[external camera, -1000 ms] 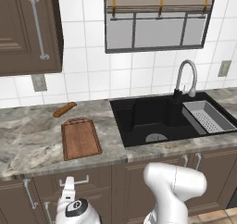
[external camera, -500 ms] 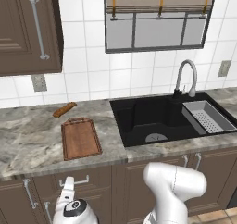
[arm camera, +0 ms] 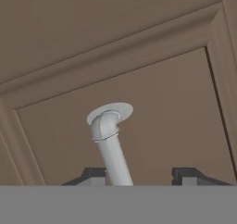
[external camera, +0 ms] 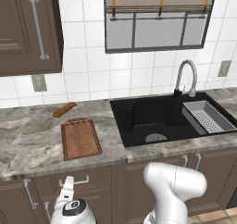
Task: Open the drawer on the left and place the cutting tools on the cutting board.
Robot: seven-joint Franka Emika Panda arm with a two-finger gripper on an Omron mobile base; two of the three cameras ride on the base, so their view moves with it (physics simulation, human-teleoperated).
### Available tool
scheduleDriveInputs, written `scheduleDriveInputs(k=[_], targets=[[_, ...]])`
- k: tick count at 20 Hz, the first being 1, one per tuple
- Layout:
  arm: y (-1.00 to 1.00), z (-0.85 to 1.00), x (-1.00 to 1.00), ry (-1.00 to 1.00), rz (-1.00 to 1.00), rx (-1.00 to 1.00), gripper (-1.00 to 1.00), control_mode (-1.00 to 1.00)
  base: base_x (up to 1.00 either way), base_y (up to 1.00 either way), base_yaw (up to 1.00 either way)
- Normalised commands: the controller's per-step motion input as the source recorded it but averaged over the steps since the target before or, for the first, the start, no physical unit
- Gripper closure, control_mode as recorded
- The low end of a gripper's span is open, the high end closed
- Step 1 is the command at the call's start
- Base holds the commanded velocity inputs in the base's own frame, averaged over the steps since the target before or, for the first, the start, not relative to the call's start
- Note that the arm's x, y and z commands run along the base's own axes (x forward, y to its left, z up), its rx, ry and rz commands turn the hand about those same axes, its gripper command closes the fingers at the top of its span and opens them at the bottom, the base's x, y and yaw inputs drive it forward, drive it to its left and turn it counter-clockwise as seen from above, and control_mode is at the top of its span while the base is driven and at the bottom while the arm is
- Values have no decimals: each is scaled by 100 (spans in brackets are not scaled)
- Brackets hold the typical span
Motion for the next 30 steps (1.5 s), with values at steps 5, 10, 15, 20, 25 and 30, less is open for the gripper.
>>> scheduleDriveInputs(k=[5, 10, 15, 20, 25, 30], targets=[[2, 0, -28, 0, 1, 0, 100, -100, 0, 0, 0], [4, -2, -50, 0, 1, -1, 100, -100, 0, 0, 0], [5, -10, -63, 0, 1, -1, 100, -100, 0, 0, 0], [1, -12, -65, 2, 0, 0, 100, -100, 0, 0, 0], [0, -10, -58, 6, 0, 0, 100, -100, 0, 0, 0], [0, -9, -47, 8, 0, 0, 100, -100, 0, 0, 0]])
